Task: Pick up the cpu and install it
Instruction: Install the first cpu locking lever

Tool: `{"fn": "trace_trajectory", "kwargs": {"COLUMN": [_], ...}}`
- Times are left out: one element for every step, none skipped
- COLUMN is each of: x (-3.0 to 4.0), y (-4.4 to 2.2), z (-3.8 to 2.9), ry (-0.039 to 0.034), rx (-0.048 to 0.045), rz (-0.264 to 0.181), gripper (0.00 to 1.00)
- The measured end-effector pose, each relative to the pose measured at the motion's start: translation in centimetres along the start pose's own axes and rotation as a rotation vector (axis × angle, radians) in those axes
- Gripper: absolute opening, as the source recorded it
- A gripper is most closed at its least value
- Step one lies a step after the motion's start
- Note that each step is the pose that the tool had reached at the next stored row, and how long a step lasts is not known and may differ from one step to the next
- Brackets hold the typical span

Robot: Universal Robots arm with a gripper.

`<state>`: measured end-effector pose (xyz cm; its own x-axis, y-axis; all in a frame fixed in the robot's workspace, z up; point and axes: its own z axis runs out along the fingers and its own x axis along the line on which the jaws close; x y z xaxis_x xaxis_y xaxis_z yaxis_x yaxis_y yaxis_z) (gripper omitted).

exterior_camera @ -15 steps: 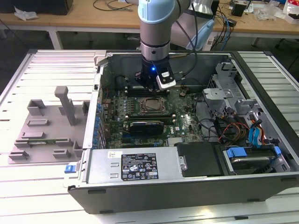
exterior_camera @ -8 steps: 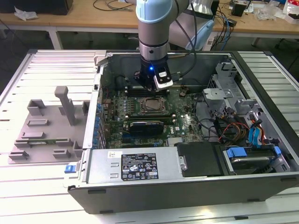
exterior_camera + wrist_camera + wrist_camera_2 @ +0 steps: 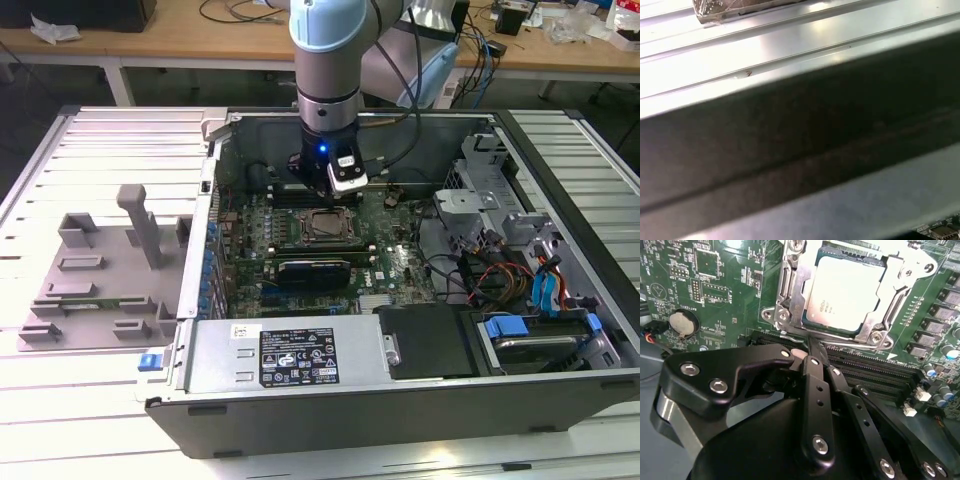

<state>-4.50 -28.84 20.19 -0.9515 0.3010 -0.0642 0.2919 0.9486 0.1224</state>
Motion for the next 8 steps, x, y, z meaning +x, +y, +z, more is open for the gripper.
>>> {"fn": "trace_trajectory", "kwargs": {"x": [-0.02, -0.04, -0.05, -0.04, 0.05, 0.25, 0.40, 0.50], "y": [0.04, 0.08, 0.09, 0.11, 0.14, 0.13, 0.10, 0.08], "z": [-0.31, -0.57, -0.73, -0.80, -0.83, -0.84, -0.86, -0.87], "ry": [-0.0003, -0.0003, -0.0005, -0.0007, -0.0020, -0.0051, -0.0104, -0.0161], "rx": [-0.0001, -0.0002, 0.0000, 0.0000, -0.0002, -0.0011, -0.0024, -0.0041], "rz": [0.002, 0.003, 0.004, 0.005, 0.007, 0.008, 0.009, 0.010], "gripper": [0.11, 0.11, 0.11, 0.11, 0.11, 0.11, 0.11, 0.11]}}
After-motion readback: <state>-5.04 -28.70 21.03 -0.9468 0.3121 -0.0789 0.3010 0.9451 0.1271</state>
